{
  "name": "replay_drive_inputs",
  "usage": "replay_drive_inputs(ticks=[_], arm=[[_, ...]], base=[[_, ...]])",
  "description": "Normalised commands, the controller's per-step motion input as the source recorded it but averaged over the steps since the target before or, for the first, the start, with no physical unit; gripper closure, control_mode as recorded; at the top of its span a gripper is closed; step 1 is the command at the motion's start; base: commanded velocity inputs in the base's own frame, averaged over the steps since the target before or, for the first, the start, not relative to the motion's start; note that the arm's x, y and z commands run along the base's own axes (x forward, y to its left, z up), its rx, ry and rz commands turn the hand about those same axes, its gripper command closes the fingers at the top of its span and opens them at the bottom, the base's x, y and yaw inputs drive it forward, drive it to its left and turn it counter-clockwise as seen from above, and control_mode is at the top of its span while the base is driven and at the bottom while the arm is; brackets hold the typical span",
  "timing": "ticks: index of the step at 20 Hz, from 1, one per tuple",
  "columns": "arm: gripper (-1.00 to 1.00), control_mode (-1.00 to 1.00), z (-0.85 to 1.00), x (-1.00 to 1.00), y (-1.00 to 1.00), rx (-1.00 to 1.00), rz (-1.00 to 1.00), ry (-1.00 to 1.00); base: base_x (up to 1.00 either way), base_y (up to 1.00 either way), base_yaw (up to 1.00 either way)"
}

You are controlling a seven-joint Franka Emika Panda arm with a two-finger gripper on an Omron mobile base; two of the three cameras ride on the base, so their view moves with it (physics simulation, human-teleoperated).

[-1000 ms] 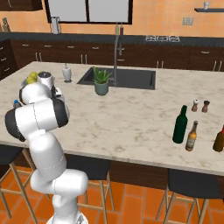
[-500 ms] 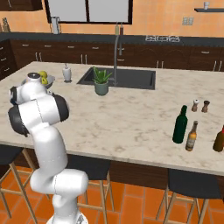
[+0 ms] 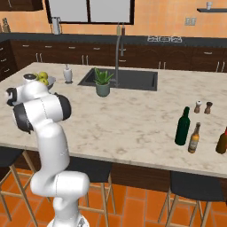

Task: Move the plastic bottles in the middle to the plastics group, and the glass bottles in the middle to the glass group.

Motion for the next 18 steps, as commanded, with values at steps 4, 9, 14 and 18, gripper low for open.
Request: replay_drive_inputs(ticks=[4,9,14,18], arm=[[1.00,-1.00,-0.29,-0.01,0.59,0.00,0.06,0.00],[1.00,-1.00,-0.27,0.00,0.46,0.00,0.01,0.00],[1.00,-1.00,-0.32,0.00,0.16,0.00,0.00,-0.02],[1.00,-1.00,-0.10,-0.13,0.03,0.00,0.00,-0.01]], base=[[0.00,0.00,0.00],[0.00,0.00,0.00],[0.00,0.00,0.00],[0.00,0.00,0.00]])
